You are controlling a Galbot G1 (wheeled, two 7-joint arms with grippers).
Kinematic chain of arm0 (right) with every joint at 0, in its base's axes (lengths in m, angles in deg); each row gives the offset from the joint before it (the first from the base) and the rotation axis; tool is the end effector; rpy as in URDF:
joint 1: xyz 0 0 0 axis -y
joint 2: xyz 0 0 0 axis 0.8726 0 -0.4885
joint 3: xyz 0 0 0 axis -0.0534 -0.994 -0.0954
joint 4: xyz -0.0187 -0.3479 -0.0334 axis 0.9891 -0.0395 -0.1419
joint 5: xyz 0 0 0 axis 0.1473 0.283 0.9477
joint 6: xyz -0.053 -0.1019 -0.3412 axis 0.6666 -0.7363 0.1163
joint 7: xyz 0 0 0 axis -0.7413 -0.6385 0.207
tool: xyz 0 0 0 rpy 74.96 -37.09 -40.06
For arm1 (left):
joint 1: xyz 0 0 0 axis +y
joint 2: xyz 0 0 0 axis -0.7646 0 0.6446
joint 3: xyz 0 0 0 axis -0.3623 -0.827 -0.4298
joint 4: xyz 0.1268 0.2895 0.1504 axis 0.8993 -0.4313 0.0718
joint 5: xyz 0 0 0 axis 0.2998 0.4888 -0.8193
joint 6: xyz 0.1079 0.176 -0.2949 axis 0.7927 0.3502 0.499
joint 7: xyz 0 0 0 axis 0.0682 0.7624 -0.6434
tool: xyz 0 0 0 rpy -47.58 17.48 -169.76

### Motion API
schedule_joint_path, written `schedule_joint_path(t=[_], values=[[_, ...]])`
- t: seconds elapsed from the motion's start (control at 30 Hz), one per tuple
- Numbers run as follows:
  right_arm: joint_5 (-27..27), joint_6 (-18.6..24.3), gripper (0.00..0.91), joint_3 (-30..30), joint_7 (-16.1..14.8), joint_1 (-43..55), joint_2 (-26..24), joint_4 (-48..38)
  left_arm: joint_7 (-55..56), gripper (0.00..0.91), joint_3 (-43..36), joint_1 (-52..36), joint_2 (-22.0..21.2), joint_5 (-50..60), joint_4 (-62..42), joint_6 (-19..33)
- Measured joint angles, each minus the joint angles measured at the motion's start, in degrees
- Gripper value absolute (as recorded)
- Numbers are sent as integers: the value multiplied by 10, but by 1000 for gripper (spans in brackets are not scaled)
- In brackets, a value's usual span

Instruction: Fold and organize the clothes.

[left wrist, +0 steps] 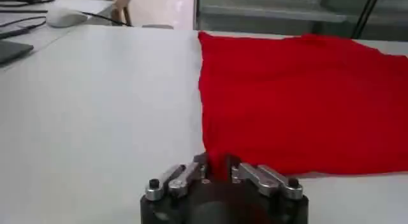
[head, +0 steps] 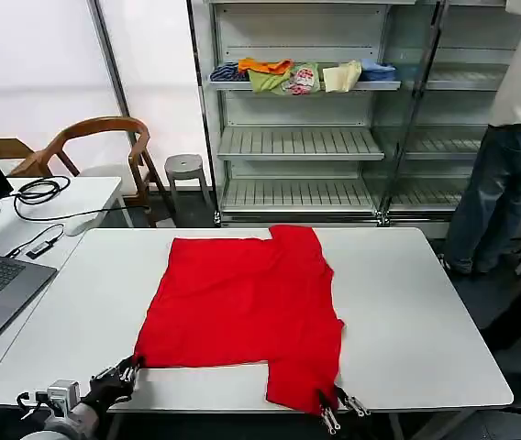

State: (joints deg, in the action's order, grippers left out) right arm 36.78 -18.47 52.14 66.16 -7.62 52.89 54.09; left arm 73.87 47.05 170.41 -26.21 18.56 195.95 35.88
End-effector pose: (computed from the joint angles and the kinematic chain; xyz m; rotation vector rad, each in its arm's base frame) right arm 0.1250 -0.0068 -0.3220 0.5190 -2.6588 0.2476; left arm 0.2016 0.1325 -0.2942 -0.1384 -2.5003 0.0683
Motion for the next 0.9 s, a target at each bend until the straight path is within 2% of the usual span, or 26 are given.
schedule_joint_path(t=[0.47,0.9], values=[[-28,-3,0,23,-9,30,2,20,-6,20,4,-20,10,-15,1,12],[-53,-30,0,14,-8,129,18,-12,-19,20,-2,-68,26,-52,-25,38]])
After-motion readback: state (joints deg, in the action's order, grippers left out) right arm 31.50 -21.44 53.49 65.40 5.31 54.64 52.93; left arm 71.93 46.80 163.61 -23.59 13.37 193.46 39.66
